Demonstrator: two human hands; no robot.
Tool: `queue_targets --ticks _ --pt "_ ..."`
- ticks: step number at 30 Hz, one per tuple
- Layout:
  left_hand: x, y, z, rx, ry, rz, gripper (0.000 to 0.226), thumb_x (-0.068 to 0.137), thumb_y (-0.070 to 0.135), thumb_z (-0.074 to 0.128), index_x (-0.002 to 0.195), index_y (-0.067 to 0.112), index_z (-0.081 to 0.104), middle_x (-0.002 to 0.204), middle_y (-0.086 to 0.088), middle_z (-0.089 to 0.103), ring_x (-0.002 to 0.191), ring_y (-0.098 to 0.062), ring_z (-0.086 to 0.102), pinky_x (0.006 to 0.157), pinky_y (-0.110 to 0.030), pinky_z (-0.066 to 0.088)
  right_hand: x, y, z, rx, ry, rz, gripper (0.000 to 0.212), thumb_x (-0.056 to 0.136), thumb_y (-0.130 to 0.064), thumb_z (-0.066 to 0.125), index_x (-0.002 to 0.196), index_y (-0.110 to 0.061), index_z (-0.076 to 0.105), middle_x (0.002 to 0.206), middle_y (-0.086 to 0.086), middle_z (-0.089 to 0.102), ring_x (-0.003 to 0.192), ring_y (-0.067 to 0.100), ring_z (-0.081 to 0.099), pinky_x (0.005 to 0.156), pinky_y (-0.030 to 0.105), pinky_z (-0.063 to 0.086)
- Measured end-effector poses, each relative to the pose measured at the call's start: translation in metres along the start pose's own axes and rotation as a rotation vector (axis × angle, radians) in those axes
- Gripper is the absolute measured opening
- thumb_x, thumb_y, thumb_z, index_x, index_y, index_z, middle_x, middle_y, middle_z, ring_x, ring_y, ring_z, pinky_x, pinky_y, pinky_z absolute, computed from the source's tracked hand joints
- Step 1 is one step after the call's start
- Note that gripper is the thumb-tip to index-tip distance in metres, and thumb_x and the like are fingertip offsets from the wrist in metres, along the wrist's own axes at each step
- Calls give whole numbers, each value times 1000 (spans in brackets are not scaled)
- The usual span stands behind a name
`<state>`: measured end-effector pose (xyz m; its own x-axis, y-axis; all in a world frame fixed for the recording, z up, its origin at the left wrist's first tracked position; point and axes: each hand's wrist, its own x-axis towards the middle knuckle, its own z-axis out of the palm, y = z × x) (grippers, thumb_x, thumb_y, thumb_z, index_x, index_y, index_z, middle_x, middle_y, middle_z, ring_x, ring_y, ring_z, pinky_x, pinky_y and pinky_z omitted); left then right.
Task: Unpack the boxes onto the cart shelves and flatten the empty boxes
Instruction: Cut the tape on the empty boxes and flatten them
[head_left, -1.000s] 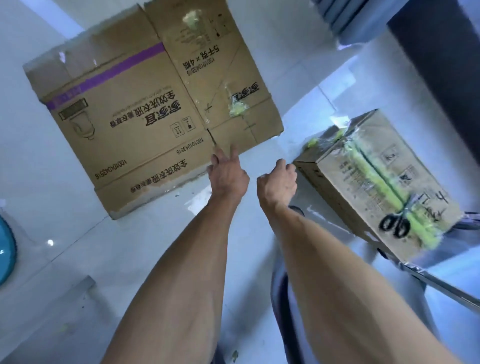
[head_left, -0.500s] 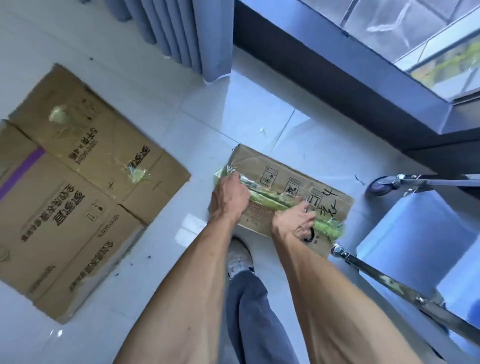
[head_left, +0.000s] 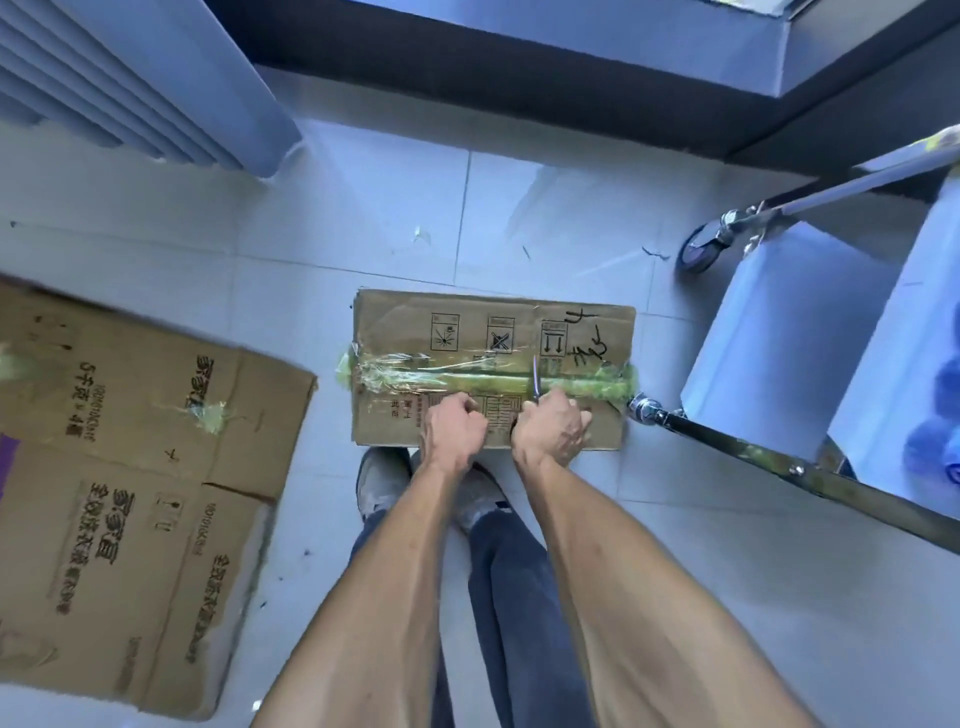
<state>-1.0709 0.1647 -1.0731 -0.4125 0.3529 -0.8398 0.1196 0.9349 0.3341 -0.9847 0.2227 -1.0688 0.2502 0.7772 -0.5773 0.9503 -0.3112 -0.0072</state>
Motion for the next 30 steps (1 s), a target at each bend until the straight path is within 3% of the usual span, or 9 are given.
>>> queue_targets --ticks 3,5,8,11,17,21,24,27,30 --pt "-4 11 -6 -238 -169 -90 20 86 2 52 81 11 70 90 -13 67 86 -24 61 85 -32 52 -10 -17 -9 384 -128 54 7 93 -15 57 86 -12 55 86 9 60 84 26 56 66 31 39" --pt "-8 15 -15 -476 -207 -187 23 88 -9 51 74 7 59 84 -17 60 72 -24 57 71 -35 55 -20 -29 -14 514 -160 49 13 92 -12 59 82 -15 51 83 7 58 77 23 51 56 29 32" --pt "-14 18 -34 -704 -179 -255 21 90 -15 49 91 6 54 74 -15 60 49 -16 56 44 -23 49 -29 -42 -22 608 -118 113 7 95 -18 61 94 -11 63 95 11 67 85 27 60 62 30 45" --pt "-17 19 -50 -718 -193 -233 23 91 -10 51 92 11 59 70 -7 62 45 -10 49 45 -21 40 -33 -48 -22 518 -95 116 21 99 -26 55 99 -8 65 99 15 68 91 30 60 70 34 44" --pt "-5 18 -76 -436 271 -271 29 89 5 52 69 21 67 66 1 61 53 -13 47 45 -17 33 -65 -62 -20 68 -55 -191 21 99 -29 52 105 -9 56 82 6 61 70 23 55 62 30 35" --pt "-3 13 -81 -353 352 -239 30 88 5 43 70 18 64 74 -5 62 65 -23 53 48 -20 35 -69 -67 -21 36 -6 -303 28 96 -23 58 118 -13 43 97 8 45 69 20 48 62 31 33" --pt "2 -5 -86 -425 399 -228 31 85 3 44 68 18 65 81 -3 65 76 -25 59 63 -22 40 -66 -72 -16 -18 -118 -461 16 101 -22 51 112 -12 55 96 8 51 73 21 51 60 31 40" --pt "10 -20 -93 -591 507 -240 24 85 5 48 66 16 58 67 -5 58 75 -23 51 67 -25 39 -65 -81 -10 43 -219 -502 15 101 -22 52 102 -10 62 82 12 65 70 26 63 57 35 53" --pt "16 -35 -100 -703 613 -326 19 89 9 47 86 13 66 100 -11 69 93 -31 61 83 -36 48 -70 -86 0 97 -302 -497 16 101 -20 52 91 -11 62 70 4 61 63 23 61 50 29 52"
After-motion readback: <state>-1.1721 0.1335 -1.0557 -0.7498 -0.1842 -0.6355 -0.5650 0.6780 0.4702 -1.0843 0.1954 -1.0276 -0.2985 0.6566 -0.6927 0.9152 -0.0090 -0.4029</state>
